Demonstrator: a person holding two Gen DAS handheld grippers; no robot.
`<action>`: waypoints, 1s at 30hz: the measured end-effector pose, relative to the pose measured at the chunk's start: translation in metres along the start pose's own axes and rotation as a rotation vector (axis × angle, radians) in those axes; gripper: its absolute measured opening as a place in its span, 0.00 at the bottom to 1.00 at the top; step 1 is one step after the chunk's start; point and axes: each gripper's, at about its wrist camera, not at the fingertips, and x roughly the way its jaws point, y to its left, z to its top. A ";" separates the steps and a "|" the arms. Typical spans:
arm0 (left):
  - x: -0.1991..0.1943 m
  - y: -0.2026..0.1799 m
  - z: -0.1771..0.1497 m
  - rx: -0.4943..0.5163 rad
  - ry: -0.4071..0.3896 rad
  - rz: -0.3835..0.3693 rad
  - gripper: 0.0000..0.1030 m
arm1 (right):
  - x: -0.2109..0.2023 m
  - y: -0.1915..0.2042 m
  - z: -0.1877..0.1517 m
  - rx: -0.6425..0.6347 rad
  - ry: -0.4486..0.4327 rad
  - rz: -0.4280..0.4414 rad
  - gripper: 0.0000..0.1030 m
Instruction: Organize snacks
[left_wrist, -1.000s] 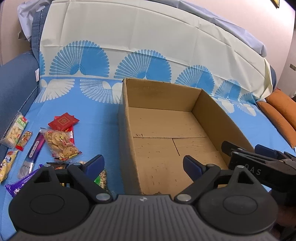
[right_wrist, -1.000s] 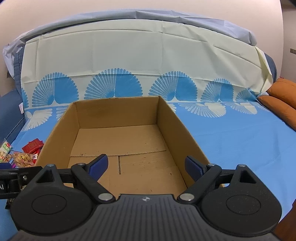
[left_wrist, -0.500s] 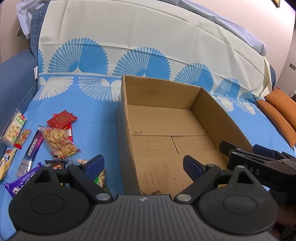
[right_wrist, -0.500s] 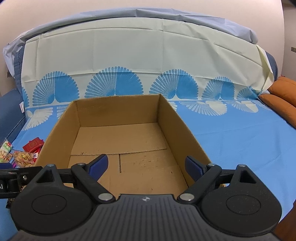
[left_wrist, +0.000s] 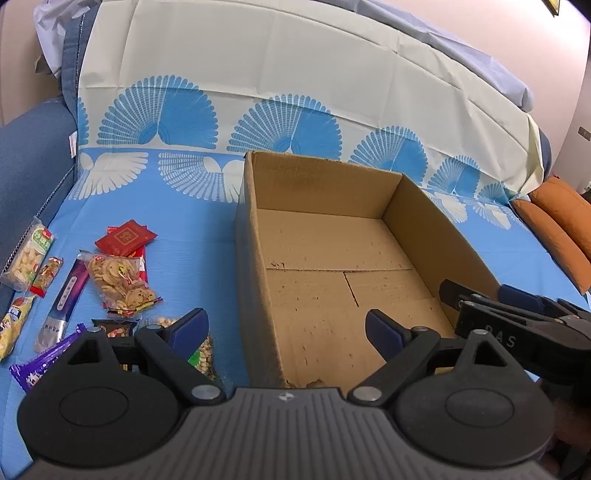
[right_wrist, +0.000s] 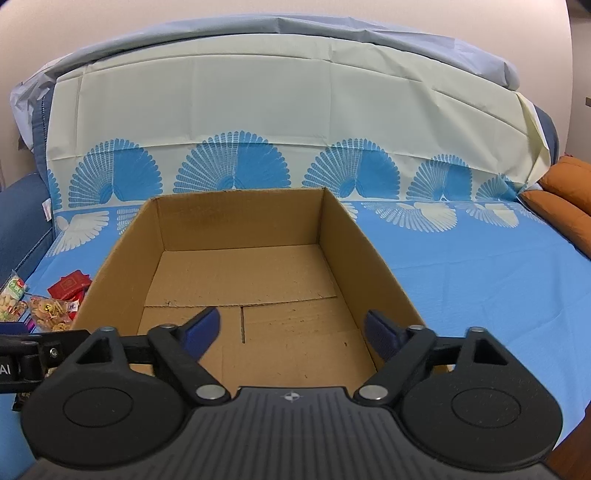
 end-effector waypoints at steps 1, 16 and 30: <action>-0.002 0.001 0.000 0.003 -0.005 -0.001 0.86 | 0.000 0.001 0.000 -0.001 0.000 0.004 0.68; -0.040 0.125 0.059 0.187 -0.011 -0.133 0.33 | -0.041 0.068 0.013 -0.113 -0.152 0.273 0.50; 0.008 0.222 0.026 -0.071 0.254 0.098 0.31 | 0.005 0.247 -0.022 -0.390 0.079 0.437 0.54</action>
